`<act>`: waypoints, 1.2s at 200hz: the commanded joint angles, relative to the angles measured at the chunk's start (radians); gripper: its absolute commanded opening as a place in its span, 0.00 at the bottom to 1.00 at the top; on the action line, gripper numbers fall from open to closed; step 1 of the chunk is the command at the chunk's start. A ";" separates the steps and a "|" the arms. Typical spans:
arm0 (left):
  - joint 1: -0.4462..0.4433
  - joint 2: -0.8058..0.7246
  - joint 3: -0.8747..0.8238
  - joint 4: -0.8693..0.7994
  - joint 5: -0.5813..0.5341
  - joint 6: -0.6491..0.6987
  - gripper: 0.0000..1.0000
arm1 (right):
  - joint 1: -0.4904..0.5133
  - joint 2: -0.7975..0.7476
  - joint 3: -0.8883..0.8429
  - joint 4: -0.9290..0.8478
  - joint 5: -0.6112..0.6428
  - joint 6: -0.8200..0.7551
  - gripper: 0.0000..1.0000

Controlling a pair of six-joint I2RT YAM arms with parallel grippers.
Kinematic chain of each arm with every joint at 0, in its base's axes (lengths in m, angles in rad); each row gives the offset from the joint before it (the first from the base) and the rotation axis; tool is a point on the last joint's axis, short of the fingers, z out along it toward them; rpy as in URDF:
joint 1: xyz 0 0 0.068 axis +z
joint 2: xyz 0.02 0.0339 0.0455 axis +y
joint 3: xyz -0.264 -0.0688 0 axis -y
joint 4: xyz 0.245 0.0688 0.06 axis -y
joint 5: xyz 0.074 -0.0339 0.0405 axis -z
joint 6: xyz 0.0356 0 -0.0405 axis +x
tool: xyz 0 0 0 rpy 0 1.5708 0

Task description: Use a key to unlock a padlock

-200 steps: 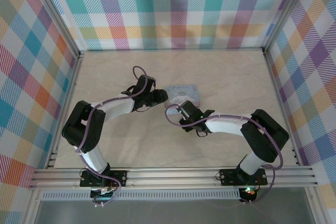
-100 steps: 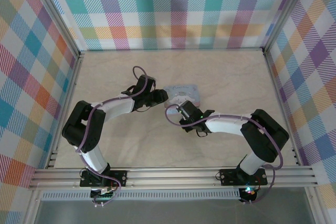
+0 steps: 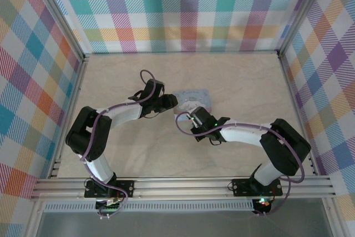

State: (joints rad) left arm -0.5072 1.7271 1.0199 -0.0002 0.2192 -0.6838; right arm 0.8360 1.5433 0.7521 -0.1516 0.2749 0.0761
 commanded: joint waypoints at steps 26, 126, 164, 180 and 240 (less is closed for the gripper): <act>0.012 0.009 0.014 0.000 0.005 0.012 0.44 | -0.006 -0.017 0.031 -0.029 -0.059 -0.072 0.00; 0.017 0.012 0.022 -0.007 0.011 0.015 0.44 | -0.006 -0.003 0.067 -0.047 -0.088 -0.120 0.00; 0.016 0.013 0.025 -0.007 0.011 0.012 0.44 | -0.005 0.001 0.081 -0.046 -0.095 -0.162 0.00; 0.016 0.014 0.025 -0.006 0.014 0.011 0.44 | -0.005 0.004 0.090 -0.046 -0.095 -0.167 0.00; 0.016 0.014 0.024 -0.006 0.015 0.012 0.44 | -0.002 0.004 0.090 -0.032 -0.102 -0.235 0.00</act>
State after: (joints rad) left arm -0.5003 1.7329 1.0203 0.0002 0.2226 -0.6834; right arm 0.8310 1.5429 0.8158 -0.2008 0.1959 -0.1146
